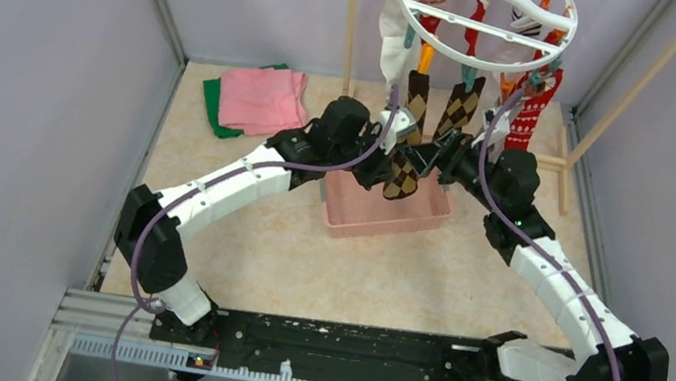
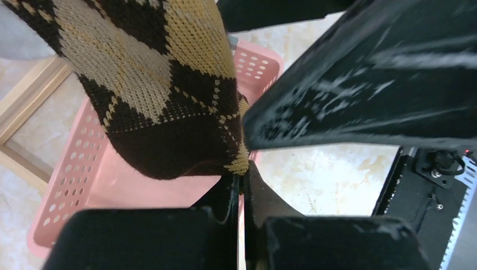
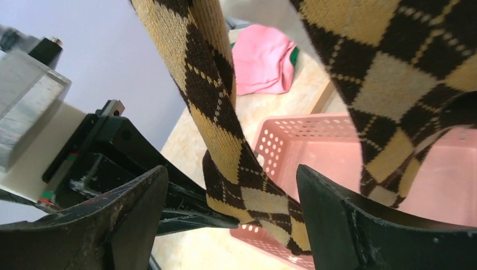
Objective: Remove the socks clipped to the hanger
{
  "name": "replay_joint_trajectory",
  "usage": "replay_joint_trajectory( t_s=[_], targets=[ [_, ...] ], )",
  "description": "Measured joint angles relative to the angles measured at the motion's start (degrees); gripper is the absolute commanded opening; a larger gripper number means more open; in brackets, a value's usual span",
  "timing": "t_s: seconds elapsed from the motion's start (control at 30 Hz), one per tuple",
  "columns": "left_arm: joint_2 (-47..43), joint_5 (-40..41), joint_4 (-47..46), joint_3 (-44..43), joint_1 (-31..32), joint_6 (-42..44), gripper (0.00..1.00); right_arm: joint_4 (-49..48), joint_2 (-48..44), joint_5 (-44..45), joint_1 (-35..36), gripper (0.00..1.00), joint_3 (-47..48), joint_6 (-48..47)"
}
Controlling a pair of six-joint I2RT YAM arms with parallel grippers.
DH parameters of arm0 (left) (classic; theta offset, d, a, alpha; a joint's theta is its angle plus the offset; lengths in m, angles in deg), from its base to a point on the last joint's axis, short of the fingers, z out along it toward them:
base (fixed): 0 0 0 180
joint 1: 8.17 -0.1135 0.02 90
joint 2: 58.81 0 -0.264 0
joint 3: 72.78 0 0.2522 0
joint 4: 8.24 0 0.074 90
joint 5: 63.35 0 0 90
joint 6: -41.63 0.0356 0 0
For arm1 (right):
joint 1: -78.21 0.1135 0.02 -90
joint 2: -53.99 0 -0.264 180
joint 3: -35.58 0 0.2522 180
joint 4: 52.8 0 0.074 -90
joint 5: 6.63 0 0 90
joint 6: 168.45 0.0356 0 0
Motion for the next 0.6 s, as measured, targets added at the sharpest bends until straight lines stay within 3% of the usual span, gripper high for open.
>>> replay_joint_trajectory(
  t_s=[0.1, 0.17, 0.2, 0.3, 0.33, 0.37, 0.4, 0.43, 0.53, 0.6],
  targets=[
    [-0.24, -1.44, 0.42, -0.9, 0.0, -0.31, 0.0, -3.02, 1.42, -2.62, 0.11, 0.77, -0.39, 0.44],
    [-0.33, -2.4, 0.81, -1.36, -0.02, -0.5, 0.0, -5.75, 2.78, -4.17, 0.35, 0.69, -0.39, 0.87],
    [-0.33, -2.75, 0.96, -1.49, 0.0, -0.59, 0.0, -6.84, 3.54, -4.79, 0.46, 0.62, -0.37, 1.31],
    [-0.35, -4.09, 1.66, -1.92, 0.0, -1.62, 0.0, -9.05, 6.58, -5.62, 1.11, 0.23, 0.52, 1.7],
    [-0.35, -4.44, 2.08, -2.12, -0.02, -1.95, 0.12, -9.27, 7.43, -5.6, 1.22, 0.13, 0.85, 1.77],
    [-0.35, -4.7, 2.6, -2.38, 0.0, -2.27, 0.31, -9.44, 8.17, -5.55, 1.31, 0.06, 1.14, 1.9],
    [-0.35, -4.74, 3.08, -2.67, -0.02, -2.43, 0.52, -9.42, 8.61, -5.33, 1.42, 0.03, 1.29, 2.05],
    [-0.35, -4.7, 3.67, -3.08, -0.02, -2.25, 0.66, -9.4, 8.7, -4.96, 1.49, 0.02, 1.29, 1.97],
    [-0.39, -4.39, 7.69, -6.1, -0.74, -2.86, 0.93, -8.79, 8.07, -2.62, 1.51, 0.01, 1.22, 1.53],
    [-0.39, -4.24, 10.69, -9.55, -1.75, -3.06, 0.96, -8.55, 7.06, -1.36, 1.51, 0.01, 0.85, 1.18]
  ],
)
